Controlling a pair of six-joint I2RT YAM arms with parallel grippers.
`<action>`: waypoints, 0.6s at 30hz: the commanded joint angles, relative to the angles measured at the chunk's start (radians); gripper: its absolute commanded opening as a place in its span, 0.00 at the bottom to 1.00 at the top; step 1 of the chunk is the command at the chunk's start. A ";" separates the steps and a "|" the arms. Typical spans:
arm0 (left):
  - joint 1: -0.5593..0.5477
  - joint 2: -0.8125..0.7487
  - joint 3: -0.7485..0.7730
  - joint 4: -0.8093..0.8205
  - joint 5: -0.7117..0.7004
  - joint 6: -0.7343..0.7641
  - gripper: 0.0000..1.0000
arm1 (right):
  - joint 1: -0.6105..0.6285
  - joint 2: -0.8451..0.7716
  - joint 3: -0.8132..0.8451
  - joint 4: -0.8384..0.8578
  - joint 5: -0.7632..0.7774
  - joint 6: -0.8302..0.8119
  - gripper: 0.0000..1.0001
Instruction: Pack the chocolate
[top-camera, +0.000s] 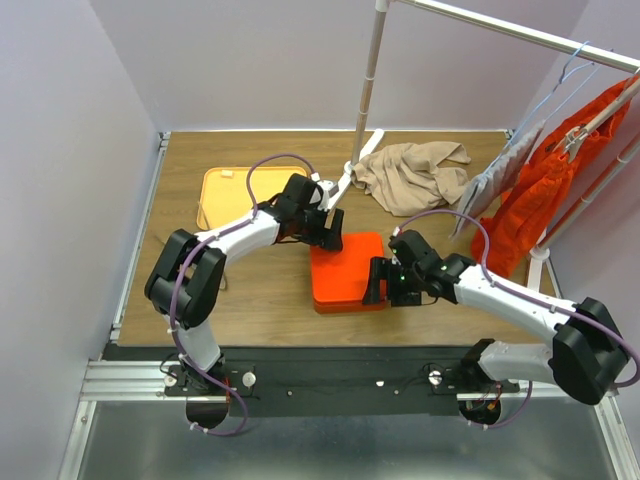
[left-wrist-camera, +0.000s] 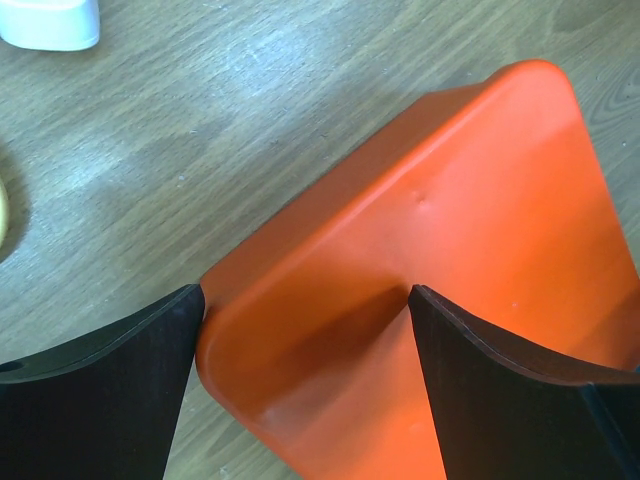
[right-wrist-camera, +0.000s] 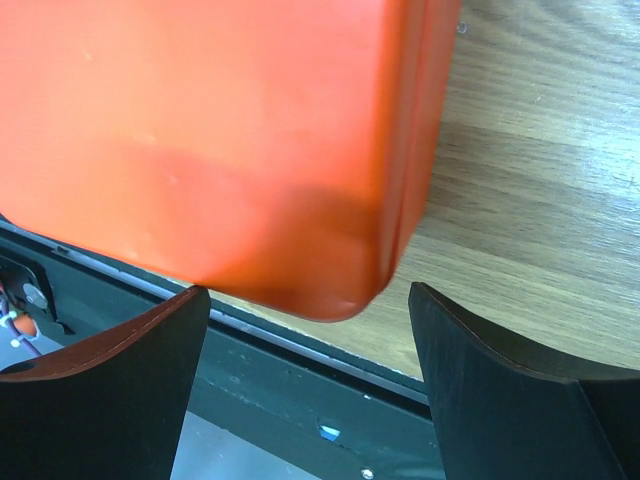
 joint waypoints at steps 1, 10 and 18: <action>-0.040 -0.051 -0.007 -0.020 0.090 -0.045 0.92 | -0.007 -0.003 0.052 0.101 0.050 0.021 0.90; -0.040 -0.082 -0.011 -0.046 0.076 -0.033 0.92 | -0.007 -0.037 0.041 0.095 0.056 0.009 0.89; -0.043 -0.062 0.008 -0.063 0.090 -0.013 0.92 | -0.007 -0.004 0.073 0.073 0.110 0.040 0.90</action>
